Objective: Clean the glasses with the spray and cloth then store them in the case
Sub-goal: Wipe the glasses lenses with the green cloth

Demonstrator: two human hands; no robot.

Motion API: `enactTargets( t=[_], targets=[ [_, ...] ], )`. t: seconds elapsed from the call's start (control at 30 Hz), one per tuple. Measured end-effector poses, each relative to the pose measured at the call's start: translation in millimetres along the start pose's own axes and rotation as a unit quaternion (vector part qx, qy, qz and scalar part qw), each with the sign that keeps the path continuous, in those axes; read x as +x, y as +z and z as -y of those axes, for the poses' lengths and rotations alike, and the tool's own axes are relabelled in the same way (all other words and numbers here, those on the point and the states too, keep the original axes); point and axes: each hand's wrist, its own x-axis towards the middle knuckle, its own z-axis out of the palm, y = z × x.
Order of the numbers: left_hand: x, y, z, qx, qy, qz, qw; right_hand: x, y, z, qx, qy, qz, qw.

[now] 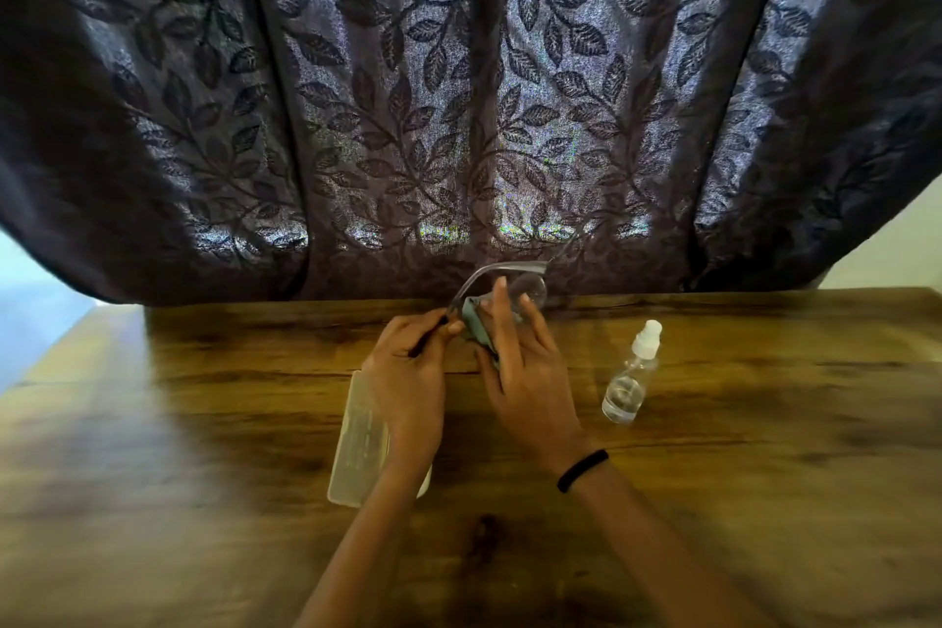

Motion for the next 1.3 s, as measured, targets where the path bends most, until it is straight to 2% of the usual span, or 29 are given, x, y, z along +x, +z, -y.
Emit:
enactTargets(
  t=[0.23,0.4,0.6,0.67,0.8,0.87,0.93,1.07,1.3],
  targets=[
    [0.8,-0.3,-4.6,0.003,-0.001,-0.005,1.000,0.8,6.3,-3.9,0.084,-0.019,0.008,0.996],
    [3.9,-1.6,-7.4,-0.004,-0.002,-0.006,1.000,6.7,-1.4,-11.7,-0.045,-0.063,0.026,0.997],
    [4.0,-0.2,-7.3,0.002,0.005,-0.011,1.000,6.3,-6.6,-3.5,-0.115,-0.021,0.021,0.993],
    [3.5,0.1,-6.0,-0.008,-0.006,-0.012,1.000,4.9,-6.1,-0.5,-0.077,-0.019,0.027,0.996],
    [0.9,-1.2,-6.4,-0.027,-0.019,-0.007,0.999,7.8,-7.5,-2.8,0.069,-0.004,0.063,0.996],
    [1.2,-2.6,-7.3,-0.025,-0.012,-0.005,1.000,8.5,-8.4,-5.4,0.067,-0.010,0.073,0.995],
    [4.4,-4.2,-7.6,-0.021,0.001,-0.010,1.000,9.3,-8.9,-5.4,0.017,-0.025,0.081,0.996],
    [7.5,-5.9,-9.5,-0.012,0.012,-0.013,1.000,10.0,-9.7,-4.1,-0.050,-0.019,0.050,0.997],
    [3.2,-4.6,-8.5,-0.009,-0.003,-0.028,1.000,9.0,-11.0,5.8,-0.003,-0.028,-0.015,1.000]
  ],
)
